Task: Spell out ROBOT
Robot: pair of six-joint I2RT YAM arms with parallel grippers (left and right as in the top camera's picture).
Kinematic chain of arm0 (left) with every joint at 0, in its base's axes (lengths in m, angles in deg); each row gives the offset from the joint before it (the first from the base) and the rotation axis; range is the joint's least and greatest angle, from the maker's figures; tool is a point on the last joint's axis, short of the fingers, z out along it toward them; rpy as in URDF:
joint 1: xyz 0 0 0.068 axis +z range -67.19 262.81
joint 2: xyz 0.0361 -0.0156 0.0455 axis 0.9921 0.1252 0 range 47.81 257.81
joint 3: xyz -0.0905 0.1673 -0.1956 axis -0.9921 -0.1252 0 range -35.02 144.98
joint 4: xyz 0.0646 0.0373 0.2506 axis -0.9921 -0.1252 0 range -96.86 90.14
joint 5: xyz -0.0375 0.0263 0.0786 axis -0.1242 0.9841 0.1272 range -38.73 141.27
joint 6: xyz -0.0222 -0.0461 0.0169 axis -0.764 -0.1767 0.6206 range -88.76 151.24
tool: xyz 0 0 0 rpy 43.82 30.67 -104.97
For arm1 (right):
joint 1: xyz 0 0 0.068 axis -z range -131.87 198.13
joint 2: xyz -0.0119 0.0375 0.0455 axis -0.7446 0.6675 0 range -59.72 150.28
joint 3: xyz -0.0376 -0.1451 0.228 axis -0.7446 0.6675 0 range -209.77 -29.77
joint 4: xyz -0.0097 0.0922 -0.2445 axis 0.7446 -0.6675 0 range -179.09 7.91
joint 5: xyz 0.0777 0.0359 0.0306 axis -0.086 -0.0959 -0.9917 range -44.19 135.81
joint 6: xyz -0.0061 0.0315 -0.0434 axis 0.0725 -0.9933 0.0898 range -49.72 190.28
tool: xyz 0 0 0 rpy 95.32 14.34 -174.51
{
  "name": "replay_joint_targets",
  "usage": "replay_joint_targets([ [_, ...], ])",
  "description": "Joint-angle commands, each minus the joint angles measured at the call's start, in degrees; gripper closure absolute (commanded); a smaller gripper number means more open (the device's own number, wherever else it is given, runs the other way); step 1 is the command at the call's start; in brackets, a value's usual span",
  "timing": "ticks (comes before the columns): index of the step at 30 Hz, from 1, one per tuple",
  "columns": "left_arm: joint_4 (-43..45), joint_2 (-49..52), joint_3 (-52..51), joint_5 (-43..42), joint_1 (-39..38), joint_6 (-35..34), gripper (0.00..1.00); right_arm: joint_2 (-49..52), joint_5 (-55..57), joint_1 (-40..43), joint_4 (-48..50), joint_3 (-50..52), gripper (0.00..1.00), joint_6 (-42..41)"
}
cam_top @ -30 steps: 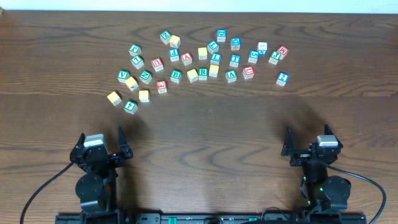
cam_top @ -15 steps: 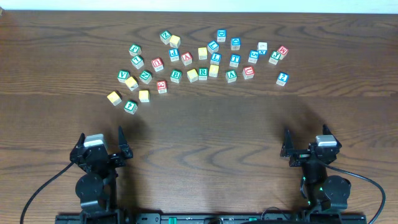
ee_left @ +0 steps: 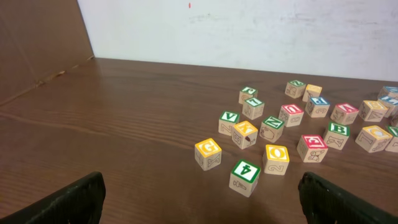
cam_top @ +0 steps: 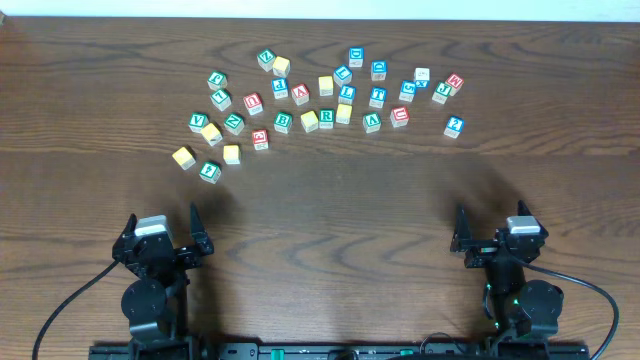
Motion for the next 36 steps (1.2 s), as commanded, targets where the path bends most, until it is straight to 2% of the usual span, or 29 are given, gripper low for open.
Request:
replay_joint_targets([
  [1, 0.63, 0.0, -1.66, 0.52, 0.31, 0.5, 0.03, 0.24, -0.55, -0.44, -0.2, 0.07, 0.01, 0.31],
  [8, 3.93, 0.0, -1.66, 0.52, 0.31, 0.48, 0.03, 0.24, -0.57, -0.44, -0.15, 0.07, 0.01, 3.21],
  [36, 3.96, 0.0, -1.66, 0.55, 0.31, 0.48, 0.02, 0.24, -0.37, -0.44, 3.76, 0.07, 0.01, 3.19],
])
